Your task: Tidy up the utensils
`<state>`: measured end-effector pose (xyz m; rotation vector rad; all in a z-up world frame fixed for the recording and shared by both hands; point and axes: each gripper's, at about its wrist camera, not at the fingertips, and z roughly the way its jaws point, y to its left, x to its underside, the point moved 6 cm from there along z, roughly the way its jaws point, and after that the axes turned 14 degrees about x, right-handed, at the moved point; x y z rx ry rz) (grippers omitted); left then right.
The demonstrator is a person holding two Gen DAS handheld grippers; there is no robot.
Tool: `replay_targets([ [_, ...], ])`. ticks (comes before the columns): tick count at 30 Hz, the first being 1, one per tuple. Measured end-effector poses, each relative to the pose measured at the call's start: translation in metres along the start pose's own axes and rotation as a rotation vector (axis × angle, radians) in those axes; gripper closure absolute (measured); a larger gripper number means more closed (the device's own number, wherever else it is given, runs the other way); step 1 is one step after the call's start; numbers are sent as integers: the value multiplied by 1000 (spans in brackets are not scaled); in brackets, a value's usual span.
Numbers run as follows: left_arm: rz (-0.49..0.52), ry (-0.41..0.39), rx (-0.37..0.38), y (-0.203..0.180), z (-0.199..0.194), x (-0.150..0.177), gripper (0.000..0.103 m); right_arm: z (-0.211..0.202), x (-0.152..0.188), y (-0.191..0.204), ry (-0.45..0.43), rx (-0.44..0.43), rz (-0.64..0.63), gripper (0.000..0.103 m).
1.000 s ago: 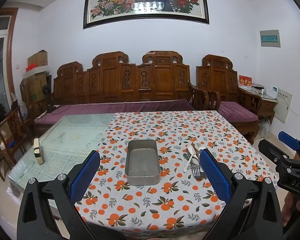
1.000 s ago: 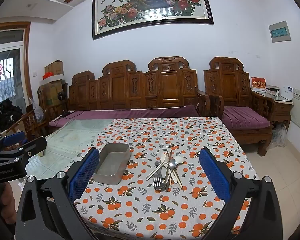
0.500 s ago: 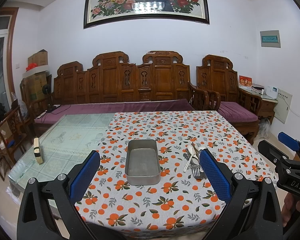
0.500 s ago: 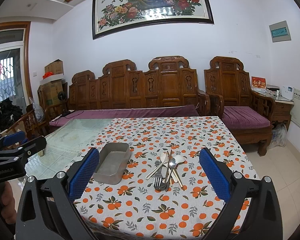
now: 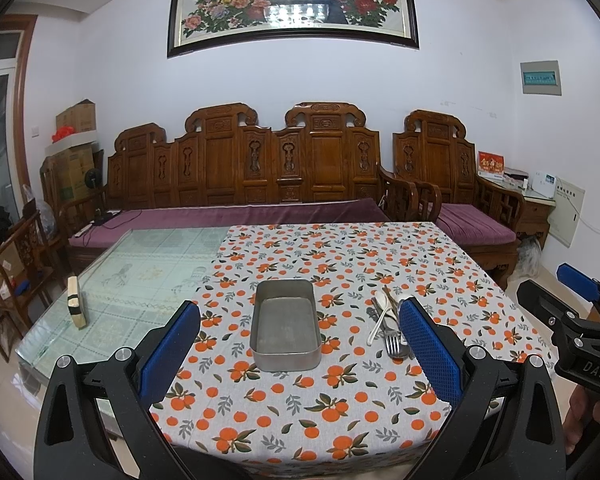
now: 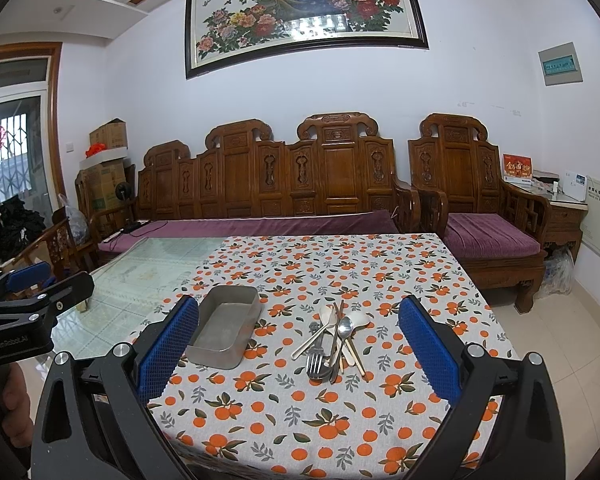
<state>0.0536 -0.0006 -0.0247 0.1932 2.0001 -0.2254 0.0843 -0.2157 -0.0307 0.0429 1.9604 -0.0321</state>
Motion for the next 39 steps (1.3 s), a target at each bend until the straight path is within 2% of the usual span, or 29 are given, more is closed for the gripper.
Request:
replay_targets([
  [39, -4, 12, 1, -2, 5, 3, 6, 1, 4, -1, 6, 2, -2, 2],
])
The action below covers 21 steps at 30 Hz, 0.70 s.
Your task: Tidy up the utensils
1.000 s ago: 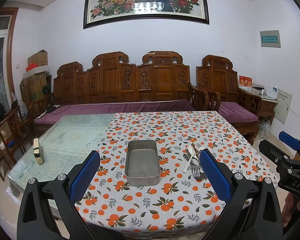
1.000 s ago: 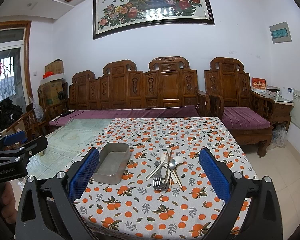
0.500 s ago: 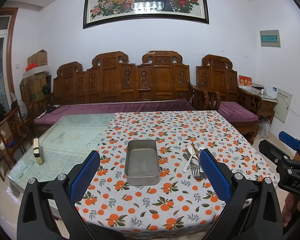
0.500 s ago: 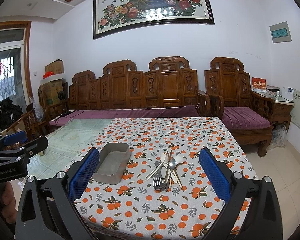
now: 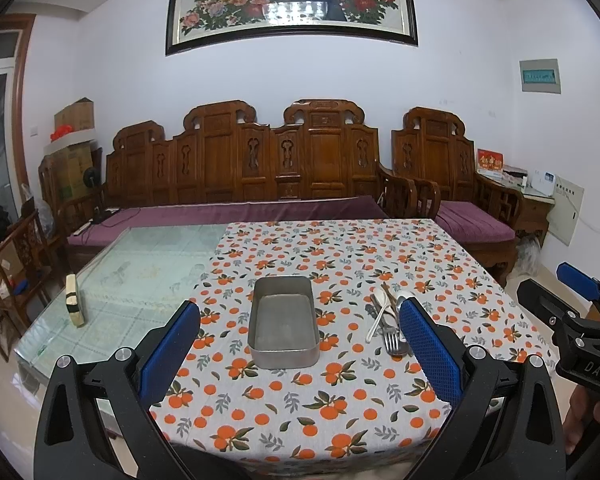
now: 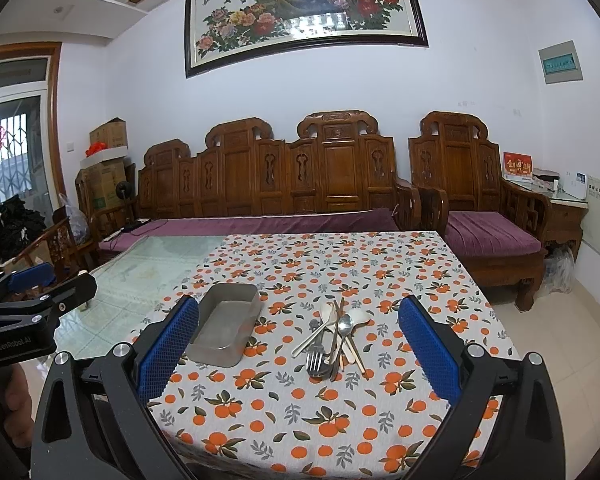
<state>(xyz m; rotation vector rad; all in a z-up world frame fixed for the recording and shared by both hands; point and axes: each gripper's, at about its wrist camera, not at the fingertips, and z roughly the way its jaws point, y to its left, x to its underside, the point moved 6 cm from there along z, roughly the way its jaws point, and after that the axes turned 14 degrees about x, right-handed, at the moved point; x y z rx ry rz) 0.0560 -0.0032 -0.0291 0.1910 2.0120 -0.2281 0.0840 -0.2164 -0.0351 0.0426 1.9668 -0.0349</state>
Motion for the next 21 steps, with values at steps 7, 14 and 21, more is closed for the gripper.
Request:
replay_targets([
  [7, -13, 41, 8, 7, 19, 13, 6, 7, 2, -5, 11, -7, 11, 2],
  [14, -18, 120, 26, 12, 50, 33, 6, 29, 19, -12, 45, -7, 13, 2],
  [21, -8, 173, 49, 13, 80, 46, 6, 63, 32, -23, 84, 16, -3, 4],
])
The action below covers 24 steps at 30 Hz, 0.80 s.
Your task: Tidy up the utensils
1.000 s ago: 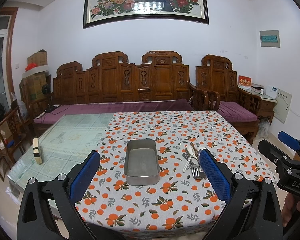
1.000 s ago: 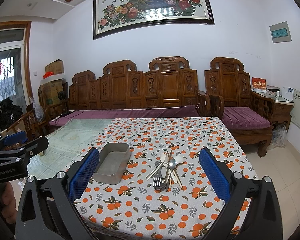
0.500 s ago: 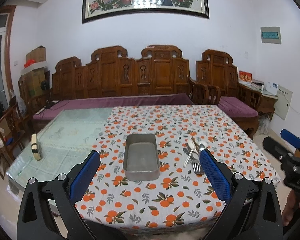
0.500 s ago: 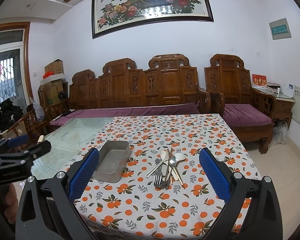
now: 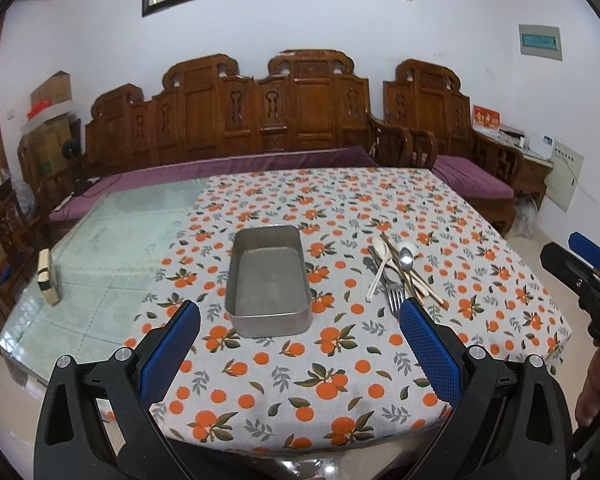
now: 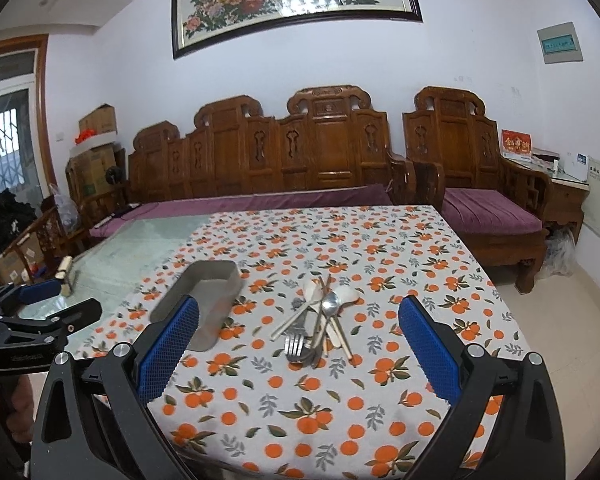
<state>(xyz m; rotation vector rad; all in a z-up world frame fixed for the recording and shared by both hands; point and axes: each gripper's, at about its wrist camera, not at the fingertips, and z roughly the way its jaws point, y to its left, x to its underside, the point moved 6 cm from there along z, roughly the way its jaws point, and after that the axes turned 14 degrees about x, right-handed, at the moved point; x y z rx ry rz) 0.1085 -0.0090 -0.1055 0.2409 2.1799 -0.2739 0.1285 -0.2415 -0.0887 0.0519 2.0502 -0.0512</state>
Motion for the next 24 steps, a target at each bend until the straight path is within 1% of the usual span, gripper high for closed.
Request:
replay_targets([
  [3, 17, 23, 10, -2, 16, 2, 6, 16, 4, -3, 23, 2, -12, 11],
  [5, 29, 39, 26, -5, 28, 2, 6, 27, 6, -6, 38, -2, -19, 21],
  [7, 38, 47, 37, -7, 36, 2, 6, 40, 7, -10, 57, 2, -22, 27],
  [10, 51, 59, 73, -11, 53, -1, 6, 59, 8, -15, 77, -1, -28, 32],
  [14, 69, 84, 110, -17, 77, -4, 7, 87, 9, -22, 114, -10, -30, 45],
  [16, 85, 101, 130, -21, 91, -6, 7, 104, 10, -25, 134, -15, -32, 49],
  [19, 95, 122, 151, -25, 108, -6, 7, 130, 12, -27, 161, -19, -37, 52],
  [24, 110, 161, 184, -30, 141, -5, 7, 177, 25, -27, 230, -58, -29, 55],
])
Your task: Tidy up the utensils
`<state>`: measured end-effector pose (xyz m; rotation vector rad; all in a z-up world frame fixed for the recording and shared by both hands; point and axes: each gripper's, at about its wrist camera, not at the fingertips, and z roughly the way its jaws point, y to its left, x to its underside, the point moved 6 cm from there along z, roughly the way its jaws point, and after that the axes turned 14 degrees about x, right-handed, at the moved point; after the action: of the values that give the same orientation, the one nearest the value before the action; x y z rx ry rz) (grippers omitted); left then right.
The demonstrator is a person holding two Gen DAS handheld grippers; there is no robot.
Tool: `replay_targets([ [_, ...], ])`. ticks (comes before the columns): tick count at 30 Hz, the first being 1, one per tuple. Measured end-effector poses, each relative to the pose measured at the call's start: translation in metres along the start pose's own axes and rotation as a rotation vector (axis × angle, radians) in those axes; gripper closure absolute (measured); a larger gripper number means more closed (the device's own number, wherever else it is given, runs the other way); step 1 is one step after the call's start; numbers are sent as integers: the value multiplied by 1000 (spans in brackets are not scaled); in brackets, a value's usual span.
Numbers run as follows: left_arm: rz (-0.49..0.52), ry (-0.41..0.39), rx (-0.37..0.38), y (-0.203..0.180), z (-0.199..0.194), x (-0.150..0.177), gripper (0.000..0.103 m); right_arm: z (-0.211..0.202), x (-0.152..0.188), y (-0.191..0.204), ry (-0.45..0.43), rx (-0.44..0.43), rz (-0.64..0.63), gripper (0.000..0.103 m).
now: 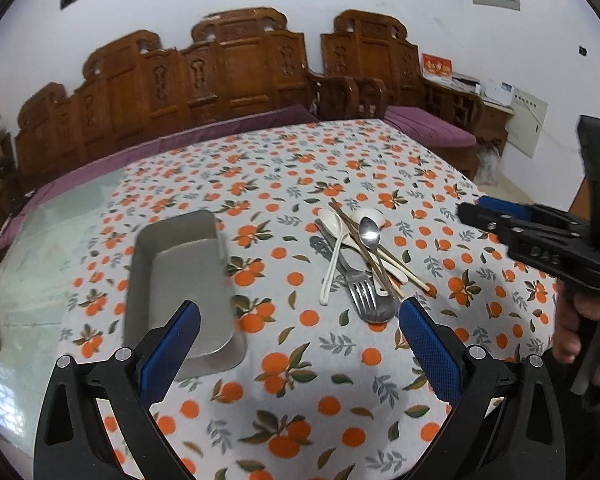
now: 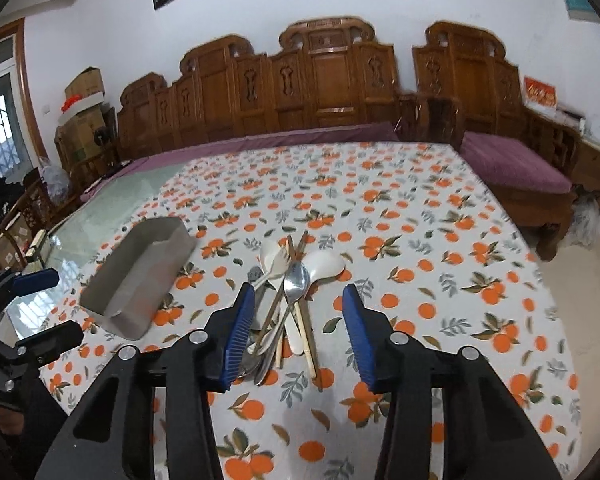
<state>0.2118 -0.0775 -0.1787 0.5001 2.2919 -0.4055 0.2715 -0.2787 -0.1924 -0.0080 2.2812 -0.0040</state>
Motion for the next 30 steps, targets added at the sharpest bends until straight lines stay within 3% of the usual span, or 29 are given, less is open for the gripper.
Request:
replay_targets([
  [9, -7, 19, 33, 17, 40, -21, 13, 72, 11, 17, 107, -80, -31, 56],
  [17, -59, 32, 71, 33, 54, -21, 22, 110, 34, 40, 210, -124, -91, 77],
  [30, -65, 58, 104, 26, 63, -6, 22, 127, 38, 52, 225, -48, -184, 80],
])
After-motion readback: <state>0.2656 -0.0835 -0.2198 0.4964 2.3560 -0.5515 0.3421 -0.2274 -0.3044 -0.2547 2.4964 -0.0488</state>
